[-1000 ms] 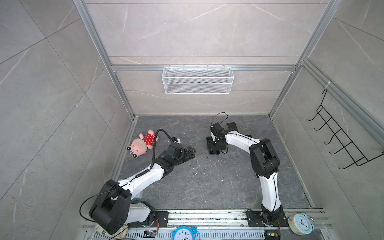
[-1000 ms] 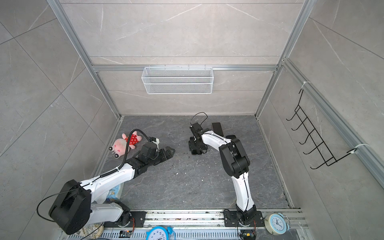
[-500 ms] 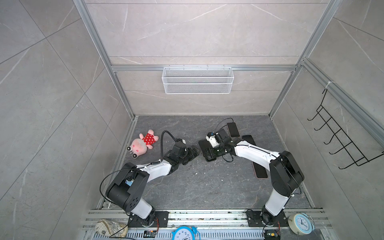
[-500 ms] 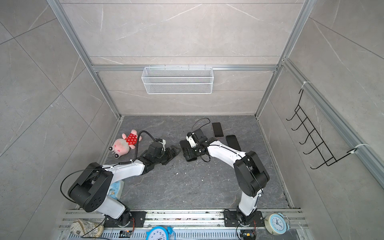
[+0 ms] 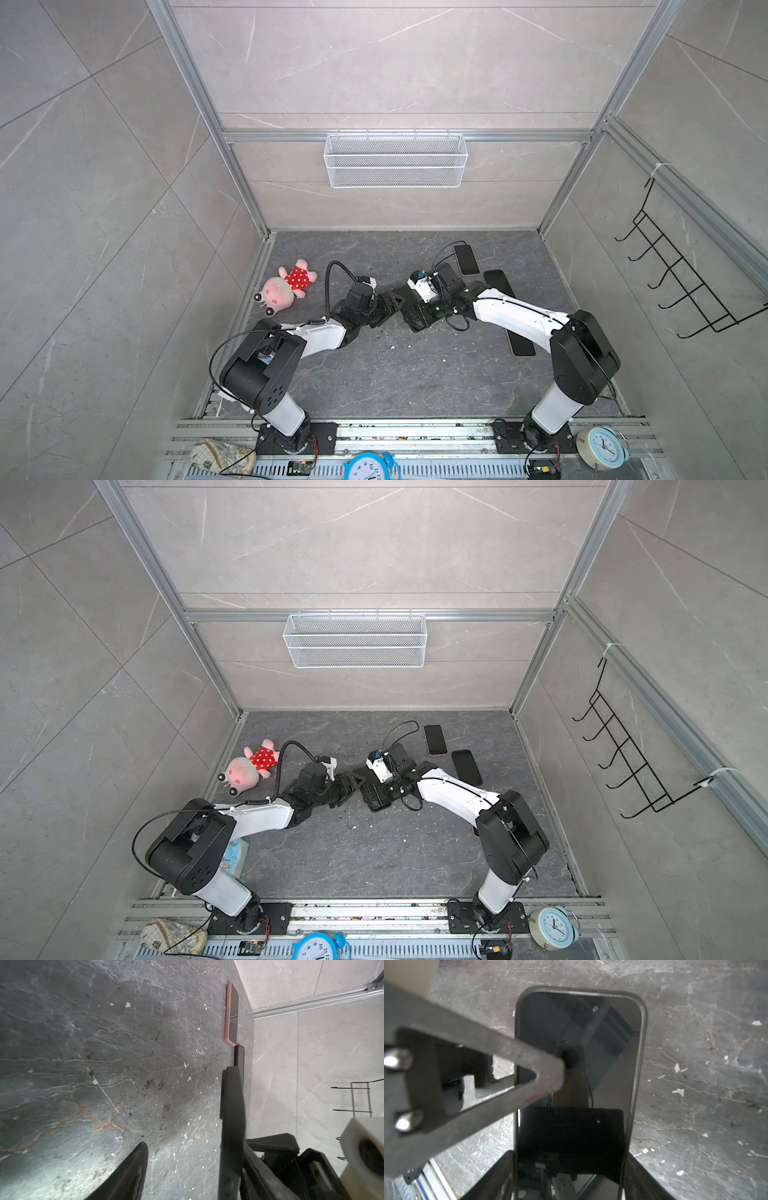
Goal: Take the phone out of the phone case
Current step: Pass the phone.
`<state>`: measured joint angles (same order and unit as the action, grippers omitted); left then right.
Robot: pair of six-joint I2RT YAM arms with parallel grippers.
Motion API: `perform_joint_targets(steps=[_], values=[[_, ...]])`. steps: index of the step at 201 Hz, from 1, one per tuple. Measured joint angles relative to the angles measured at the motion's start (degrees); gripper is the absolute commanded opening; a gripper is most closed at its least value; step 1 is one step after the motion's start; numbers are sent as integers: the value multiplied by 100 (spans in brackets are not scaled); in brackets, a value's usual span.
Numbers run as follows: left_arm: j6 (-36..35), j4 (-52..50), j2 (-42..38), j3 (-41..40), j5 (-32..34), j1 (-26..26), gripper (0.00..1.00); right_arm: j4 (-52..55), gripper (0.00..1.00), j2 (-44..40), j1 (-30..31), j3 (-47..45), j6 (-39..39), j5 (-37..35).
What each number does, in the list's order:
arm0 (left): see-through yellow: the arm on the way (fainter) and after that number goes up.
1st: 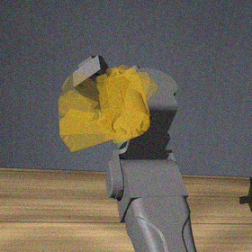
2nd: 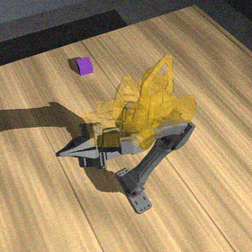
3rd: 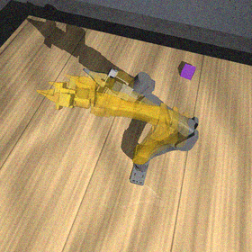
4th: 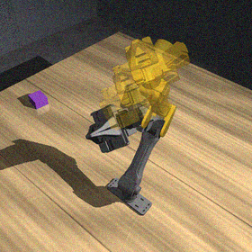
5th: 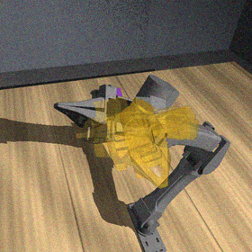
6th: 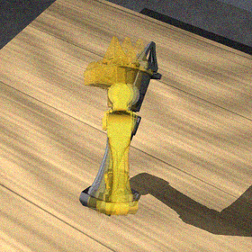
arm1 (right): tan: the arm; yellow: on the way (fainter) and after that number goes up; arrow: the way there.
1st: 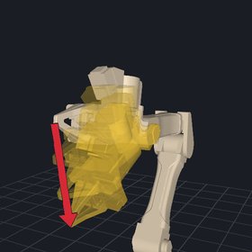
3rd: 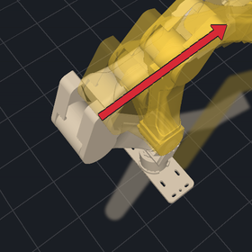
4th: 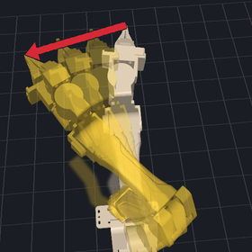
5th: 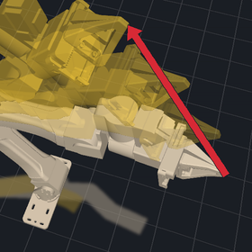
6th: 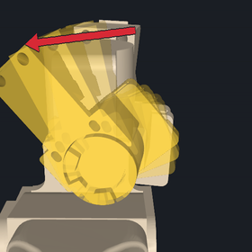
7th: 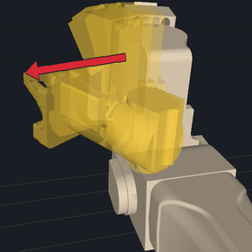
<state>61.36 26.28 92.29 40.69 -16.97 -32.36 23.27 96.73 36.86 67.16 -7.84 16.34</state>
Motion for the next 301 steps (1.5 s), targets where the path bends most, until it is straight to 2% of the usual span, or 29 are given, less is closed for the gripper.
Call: perform_joint_targets(steps=[27,57,110,127,160,185,195,212,247,264,301], values=[[20,149,0,0,-114,39,47,2,23,-59,7,-48,39,24],[63,310,2,0,-181,59,25,4,22,-61,24,-59,63,35],[146,656,2,-11,-402,66,0,2,21,-63,15,-74,35,63],[149,691,0,-37,-417,66,0,0,29,-63,15,-79,15,66],[195,719,-155,-192,-404,61,0,-192,66,-254,59,-323,-160,98],[402,765,-651,-374,-352,-39,0,-625,81,-1034,151,-896,-664,46],[490,852,-896,-450,-236,-92,0,-807,82,-1460,177,-1119,-973,-44],[662,1093,-1257,-682,400,-9,0,-1078,82,-2376,103,-1464,-1707,-203],[1191,1757,-1471,-1049,1447,136,0,-2210,83,-3812,57,-2343,-3195,-308],[1471,2144,-1502,-1150,1805,61,0,-2776,81,-4028,57,-2739,-3794,-267],[1897,3003,-1567,-1287,2417,-295,0,-4232,77,-3873,59,-3410,-4911,-22]])
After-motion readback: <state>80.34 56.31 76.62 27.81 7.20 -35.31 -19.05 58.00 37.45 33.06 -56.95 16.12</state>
